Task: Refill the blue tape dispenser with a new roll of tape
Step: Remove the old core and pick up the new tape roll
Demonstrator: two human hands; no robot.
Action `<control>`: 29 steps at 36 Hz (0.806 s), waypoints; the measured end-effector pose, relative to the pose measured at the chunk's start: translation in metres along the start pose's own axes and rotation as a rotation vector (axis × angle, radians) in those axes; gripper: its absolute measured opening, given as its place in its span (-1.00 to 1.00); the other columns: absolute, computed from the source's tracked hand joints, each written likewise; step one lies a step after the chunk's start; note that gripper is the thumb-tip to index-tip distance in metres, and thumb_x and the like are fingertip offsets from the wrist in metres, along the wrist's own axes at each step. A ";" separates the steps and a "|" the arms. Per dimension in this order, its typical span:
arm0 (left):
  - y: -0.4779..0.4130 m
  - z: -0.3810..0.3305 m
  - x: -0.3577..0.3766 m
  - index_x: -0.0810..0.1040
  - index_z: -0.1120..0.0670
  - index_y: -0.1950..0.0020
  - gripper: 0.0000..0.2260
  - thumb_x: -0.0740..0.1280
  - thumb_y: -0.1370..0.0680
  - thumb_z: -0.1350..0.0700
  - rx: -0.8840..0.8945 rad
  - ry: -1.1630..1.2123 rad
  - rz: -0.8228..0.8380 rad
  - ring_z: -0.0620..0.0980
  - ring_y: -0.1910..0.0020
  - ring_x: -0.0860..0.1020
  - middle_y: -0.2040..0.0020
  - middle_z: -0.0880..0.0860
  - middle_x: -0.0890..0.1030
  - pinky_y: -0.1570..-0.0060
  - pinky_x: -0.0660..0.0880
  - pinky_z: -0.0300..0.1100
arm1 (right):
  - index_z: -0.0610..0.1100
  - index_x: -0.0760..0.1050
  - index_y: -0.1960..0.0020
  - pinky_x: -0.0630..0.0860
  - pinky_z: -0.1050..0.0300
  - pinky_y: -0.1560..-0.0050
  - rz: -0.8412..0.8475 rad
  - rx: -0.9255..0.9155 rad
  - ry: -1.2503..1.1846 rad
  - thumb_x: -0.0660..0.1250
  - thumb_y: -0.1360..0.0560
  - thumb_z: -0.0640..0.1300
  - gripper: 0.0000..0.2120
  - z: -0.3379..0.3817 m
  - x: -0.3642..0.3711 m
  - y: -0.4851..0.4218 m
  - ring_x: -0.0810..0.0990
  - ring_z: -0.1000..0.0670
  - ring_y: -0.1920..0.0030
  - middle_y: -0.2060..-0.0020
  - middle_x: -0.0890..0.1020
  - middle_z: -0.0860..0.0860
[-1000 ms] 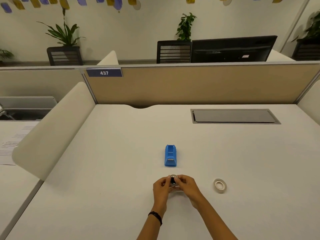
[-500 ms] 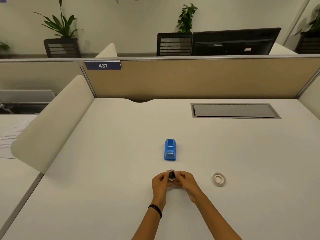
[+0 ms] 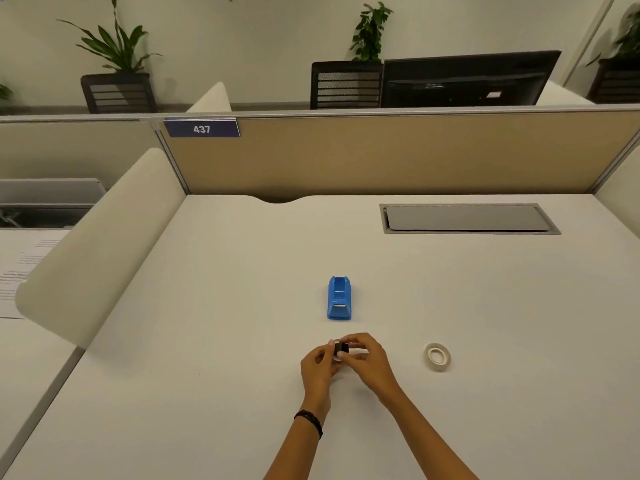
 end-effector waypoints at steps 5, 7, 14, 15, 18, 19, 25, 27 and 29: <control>0.000 0.001 0.000 0.63 0.18 0.01 -0.84 0.30 -0.55 0.13 -0.008 0.012 0.010 -0.01 0.17 0.62 0.15 0.10 0.66 0.25 0.58 -0.35 | -0.20 0.52 -0.05 0.52 0.25 0.01 -0.006 -0.018 0.003 0.38 -0.44 -0.24 -0.81 0.000 -0.004 -0.002 0.57 0.00 -0.02 -0.05 0.59 -0.11; -0.001 0.001 0.000 0.63 0.14 0.05 -0.86 0.30 -0.54 0.12 -0.016 0.021 0.007 -0.01 0.17 0.62 0.15 0.10 0.66 0.26 0.57 -0.35 | -0.20 0.52 -0.04 0.51 0.31 0.07 -0.004 -0.030 0.010 0.37 -0.45 -0.25 -0.83 -0.001 -0.006 -0.003 0.57 0.02 0.02 -0.03 0.60 -0.12; -0.001 0.004 0.000 0.62 0.21 0.00 -0.84 0.32 -0.53 0.14 -0.035 0.030 0.010 0.06 0.12 0.63 0.11 0.14 0.66 0.24 0.59 -0.33 | -0.18 0.49 -0.09 0.51 0.24 0.01 0.009 -0.026 0.013 0.28 -0.51 -0.23 -0.83 -0.006 -0.007 -0.005 0.57 0.01 0.01 -0.05 0.60 -0.08; -0.002 0.004 0.000 0.62 0.22 0.01 -0.84 0.32 -0.53 0.14 -0.037 0.035 0.013 0.07 0.12 0.63 0.10 0.15 0.66 0.24 0.59 -0.33 | -0.16 0.49 -0.10 0.52 0.21 0.00 0.013 -0.027 0.015 0.26 -0.52 -0.23 -0.84 -0.007 -0.008 -0.005 0.57 0.00 -0.01 -0.06 0.59 -0.07; -0.003 0.004 0.000 0.61 0.24 0.02 -0.84 0.33 -0.52 0.16 -0.028 0.033 0.014 0.06 0.12 0.63 0.09 0.18 0.66 0.24 0.60 -0.31 | -0.16 0.50 -0.11 0.49 0.31 0.00 0.015 -0.025 0.023 0.19 -0.56 -0.23 -0.83 -0.009 -0.008 -0.007 0.57 -0.01 -0.04 -0.07 0.58 -0.05; -0.003 0.004 0.000 0.61 0.24 0.02 -0.84 0.33 -0.52 0.16 -0.027 0.029 0.011 0.05 0.12 0.63 0.09 0.18 0.66 0.24 0.60 -0.31 | -0.15 0.50 -0.11 0.48 0.35 0.02 0.016 -0.024 0.024 0.18 -0.56 -0.23 -0.82 -0.010 -0.008 -0.007 0.56 0.01 -0.03 -0.07 0.58 -0.05; -0.002 0.006 0.000 0.61 0.26 0.00 -0.82 0.34 -0.52 0.16 -0.038 0.032 0.011 0.04 0.12 0.63 0.07 0.18 0.66 0.24 0.59 -0.32 | -0.13 0.51 -0.10 0.48 0.38 0.07 0.043 0.015 0.012 0.27 -0.52 -0.20 -0.83 -0.013 -0.009 -0.008 0.57 0.03 -0.03 -0.06 0.60 -0.04; -0.001 0.006 0.001 0.61 0.25 -0.01 -0.82 0.34 -0.53 0.15 -0.041 0.032 0.014 0.03 0.13 0.63 0.07 0.18 0.67 0.24 0.59 -0.31 | -0.11 0.52 -0.07 0.48 0.38 0.08 0.041 0.022 0.011 0.29 -0.50 -0.21 -0.85 -0.014 -0.010 -0.008 0.58 0.04 0.00 -0.04 0.60 -0.02; -0.001 0.005 0.001 0.61 0.25 -0.01 -0.82 0.34 -0.52 0.15 -0.042 0.029 0.010 0.03 0.13 0.63 0.07 0.17 0.67 0.22 0.59 -0.28 | -0.09 0.52 -0.06 0.48 0.39 0.11 0.042 0.031 0.014 0.29 -0.51 -0.20 -0.85 -0.014 -0.011 -0.008 0.57 0.07 0.02 -0.02 0.60 0.00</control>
Point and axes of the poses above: each hand's wrist, its own y-axis away from the middle knuckle, its own x-axis out of the palm, z = x × y, the point moved 3 cm from there along -y, towards the middle knuckle
